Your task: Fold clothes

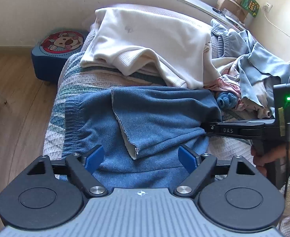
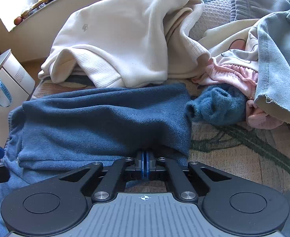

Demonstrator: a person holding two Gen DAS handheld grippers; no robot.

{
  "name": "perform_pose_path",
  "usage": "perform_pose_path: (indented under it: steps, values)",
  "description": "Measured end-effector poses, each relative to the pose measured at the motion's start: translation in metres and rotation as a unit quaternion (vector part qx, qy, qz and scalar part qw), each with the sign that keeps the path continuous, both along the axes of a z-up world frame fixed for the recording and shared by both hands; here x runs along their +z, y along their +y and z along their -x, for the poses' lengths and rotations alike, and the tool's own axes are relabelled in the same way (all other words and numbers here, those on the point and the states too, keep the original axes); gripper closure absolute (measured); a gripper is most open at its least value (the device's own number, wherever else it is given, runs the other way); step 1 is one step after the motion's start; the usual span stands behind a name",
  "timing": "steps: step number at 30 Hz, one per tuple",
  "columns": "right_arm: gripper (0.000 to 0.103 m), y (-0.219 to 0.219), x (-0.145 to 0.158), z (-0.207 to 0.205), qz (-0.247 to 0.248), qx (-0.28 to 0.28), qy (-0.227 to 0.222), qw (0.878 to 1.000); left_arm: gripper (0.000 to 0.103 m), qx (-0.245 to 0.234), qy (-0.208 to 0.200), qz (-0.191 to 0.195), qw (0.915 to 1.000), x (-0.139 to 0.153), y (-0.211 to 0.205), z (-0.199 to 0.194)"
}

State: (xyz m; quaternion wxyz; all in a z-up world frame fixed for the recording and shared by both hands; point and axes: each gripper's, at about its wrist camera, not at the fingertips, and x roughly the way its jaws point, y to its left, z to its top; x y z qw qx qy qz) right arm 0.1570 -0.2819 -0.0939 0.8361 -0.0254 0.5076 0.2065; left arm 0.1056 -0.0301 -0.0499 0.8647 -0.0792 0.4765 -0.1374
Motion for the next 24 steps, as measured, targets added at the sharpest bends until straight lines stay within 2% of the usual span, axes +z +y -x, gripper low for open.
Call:
perform_pose_path:
  steps: [8,12,24]
  values:
    - [0.099,0.002,-0.002,0.007,0.011,-0.009,-0.012,1.0,0.019,0.014,0.015,0.011,0.9997,0.001,0.007,0.02]
    - [0.099,0.002,-0.004,0.012,0.016,-0.016,-0.022,0.999,0.016,0.022,0.012,0.014,0.9996,0.004,0.01,0.03]
    - [0.099,0.003,-0.009,0.011,0.01,-0.037,-0.026,0.999,0.013,0.059,0.014,0.018,0.998,0.008,0.033,0.048]
